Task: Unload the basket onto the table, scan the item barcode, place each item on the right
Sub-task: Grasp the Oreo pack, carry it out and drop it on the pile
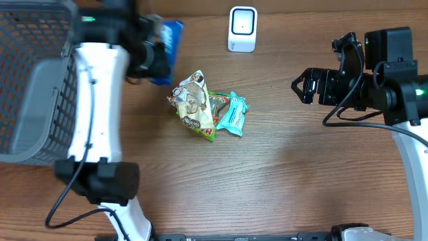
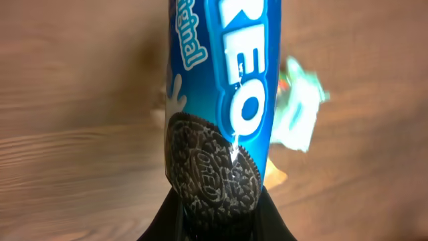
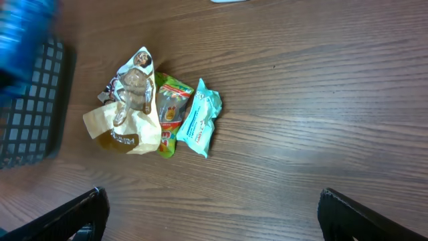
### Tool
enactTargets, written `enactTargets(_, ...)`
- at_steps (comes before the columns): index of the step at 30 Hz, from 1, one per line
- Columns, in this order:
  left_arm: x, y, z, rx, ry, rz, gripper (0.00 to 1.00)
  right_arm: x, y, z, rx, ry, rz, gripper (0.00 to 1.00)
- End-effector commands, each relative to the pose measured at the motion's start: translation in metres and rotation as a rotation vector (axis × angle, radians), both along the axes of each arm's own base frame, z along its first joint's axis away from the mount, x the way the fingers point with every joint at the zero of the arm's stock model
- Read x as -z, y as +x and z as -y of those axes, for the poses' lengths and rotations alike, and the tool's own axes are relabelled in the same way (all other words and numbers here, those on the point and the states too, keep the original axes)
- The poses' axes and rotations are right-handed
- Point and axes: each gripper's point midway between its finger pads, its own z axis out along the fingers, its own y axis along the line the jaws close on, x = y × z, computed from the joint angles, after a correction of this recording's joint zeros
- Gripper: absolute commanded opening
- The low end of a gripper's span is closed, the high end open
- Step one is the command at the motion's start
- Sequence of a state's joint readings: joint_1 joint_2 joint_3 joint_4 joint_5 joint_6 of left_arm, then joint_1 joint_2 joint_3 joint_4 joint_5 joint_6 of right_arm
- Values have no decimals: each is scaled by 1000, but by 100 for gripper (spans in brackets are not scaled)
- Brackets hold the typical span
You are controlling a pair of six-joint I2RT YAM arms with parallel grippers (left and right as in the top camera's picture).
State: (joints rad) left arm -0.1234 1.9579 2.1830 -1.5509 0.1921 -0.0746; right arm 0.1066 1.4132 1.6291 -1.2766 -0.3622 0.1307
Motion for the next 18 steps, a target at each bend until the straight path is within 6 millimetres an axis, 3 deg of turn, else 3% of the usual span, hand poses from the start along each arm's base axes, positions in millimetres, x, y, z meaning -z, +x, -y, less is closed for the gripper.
enactTargets(1,37,-13,37,61,-15,-85,4,-8,1,-2,-3,2,23,100)
enactTargets(5,80,-27,74,121,-32,-145,4,-8,1,-2,-3,2,21,100)
enactTargets(9,109,-44,102,168,-70,-190,4,-7,0,-1,-3,1,16,100)
enactTargets(13,127,-57,108,168,-56,-232,4,-7,0,-1,-2,2,16,100)
enactTargets(18,135,-64,105,142,-42,-264,4,-7,0,-1,-2,2,16,100)
